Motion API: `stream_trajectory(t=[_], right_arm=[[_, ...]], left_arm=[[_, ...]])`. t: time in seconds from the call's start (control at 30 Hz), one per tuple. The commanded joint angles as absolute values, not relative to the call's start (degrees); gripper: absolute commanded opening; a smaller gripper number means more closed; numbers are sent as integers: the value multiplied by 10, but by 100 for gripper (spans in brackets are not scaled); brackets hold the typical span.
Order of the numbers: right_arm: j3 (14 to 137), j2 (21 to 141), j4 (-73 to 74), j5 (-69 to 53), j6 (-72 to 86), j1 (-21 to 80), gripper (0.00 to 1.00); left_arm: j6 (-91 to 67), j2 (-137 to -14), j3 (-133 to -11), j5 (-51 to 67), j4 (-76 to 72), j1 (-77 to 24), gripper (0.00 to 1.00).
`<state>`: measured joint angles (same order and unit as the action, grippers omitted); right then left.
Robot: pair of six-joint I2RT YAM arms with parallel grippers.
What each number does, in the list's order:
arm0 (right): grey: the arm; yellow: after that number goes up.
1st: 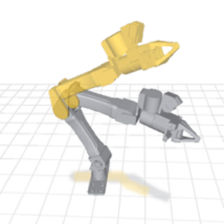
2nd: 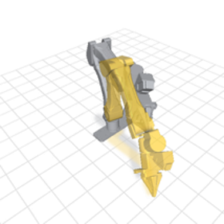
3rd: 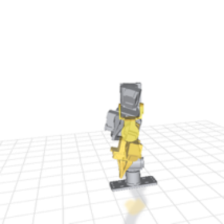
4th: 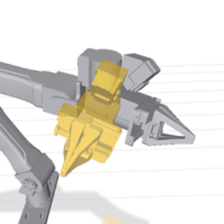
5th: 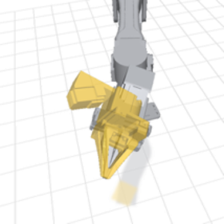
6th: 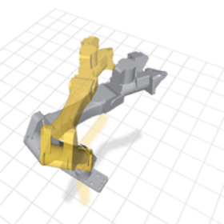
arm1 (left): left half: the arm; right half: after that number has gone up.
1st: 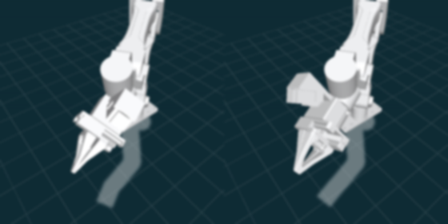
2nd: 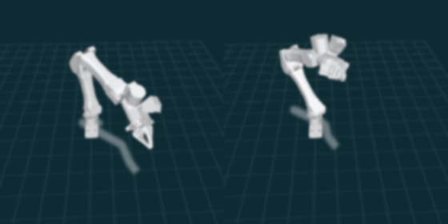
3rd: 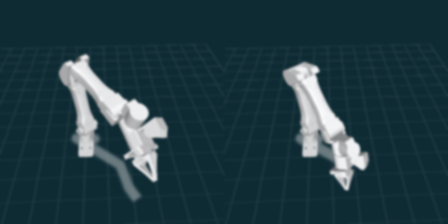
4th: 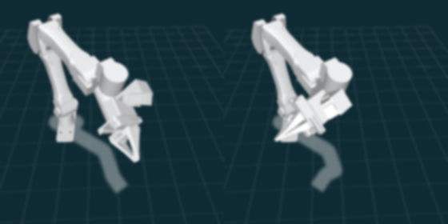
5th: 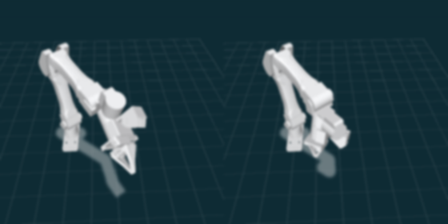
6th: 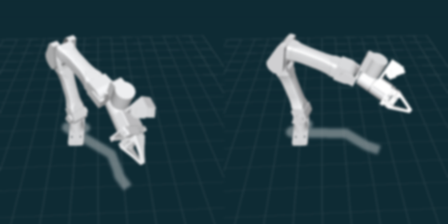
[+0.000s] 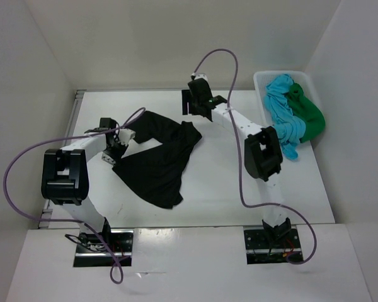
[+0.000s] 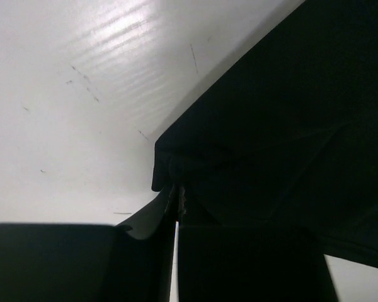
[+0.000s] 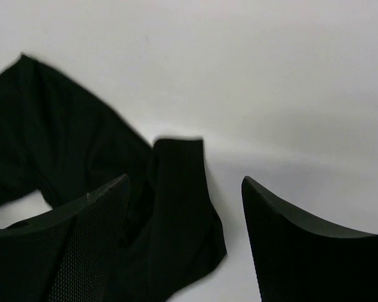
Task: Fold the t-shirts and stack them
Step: Flatten out the tshirt
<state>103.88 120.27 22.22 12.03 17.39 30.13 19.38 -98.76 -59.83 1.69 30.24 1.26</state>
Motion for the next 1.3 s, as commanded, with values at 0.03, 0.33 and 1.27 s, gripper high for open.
stream_trajectory(t=[0.03,0.33,1.27], right_arm=[[1229,1355,314,162,124,326,77],[1275,1428,337,99,119,325,62],[1097,732,448,555,99,504,0]], left_arm=[[199,-932,-571,5,326,19,0],[178,-926,-544,-7,321,25,0],[262,-675,-1134,-112,474,78,0]])
